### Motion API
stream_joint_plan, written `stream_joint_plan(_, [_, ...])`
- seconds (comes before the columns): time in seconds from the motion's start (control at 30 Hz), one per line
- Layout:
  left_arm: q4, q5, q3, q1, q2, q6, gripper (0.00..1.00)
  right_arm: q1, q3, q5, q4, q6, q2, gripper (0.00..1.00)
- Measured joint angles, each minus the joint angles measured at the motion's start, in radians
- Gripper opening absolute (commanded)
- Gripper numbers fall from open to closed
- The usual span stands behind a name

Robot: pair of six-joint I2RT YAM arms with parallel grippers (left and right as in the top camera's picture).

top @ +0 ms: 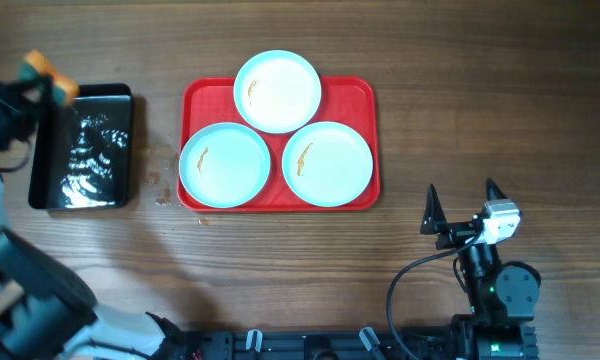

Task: Clean dirty plates on tray and stack at the side
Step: 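Wipe the sponge across the pan toward its far edge, left gripper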

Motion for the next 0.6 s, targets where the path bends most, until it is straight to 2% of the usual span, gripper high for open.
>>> stream_joint_plan(0.13, [0.039,0.033,0.029,-0.001,-0.132,-0.039,0.04,0.0,0.0,0.0,0.0,0.0,0.0,1.0])
stream_joint_plan(0.27, [-0.081,-0.005,0.047,-0.001,-0.148,-0.015,0.04,0.0,0.0,0.0,0.0,0.0,0.0,1.0])
stream_joint_plan(0.33, [-0.197,-0.083,0.05,-0.008,-0.088,0.034,0.04,0.0,0.0,0.0,0.0,0.0,0.0,1.0])
stream_joint_plan(0.43, [-0.29,-0.173,0.05,-0.019,0.049,0.097,0.04,0.0,0.0,0.0,0.0,0.0,0.0,1.0])
stream_joint_plan(0.6, [-0.323,-0.191,0.02,-0.01,0.273,0.129,0.04,0.0,0.0,0.0,0.0,0.0,0.0,1.0])
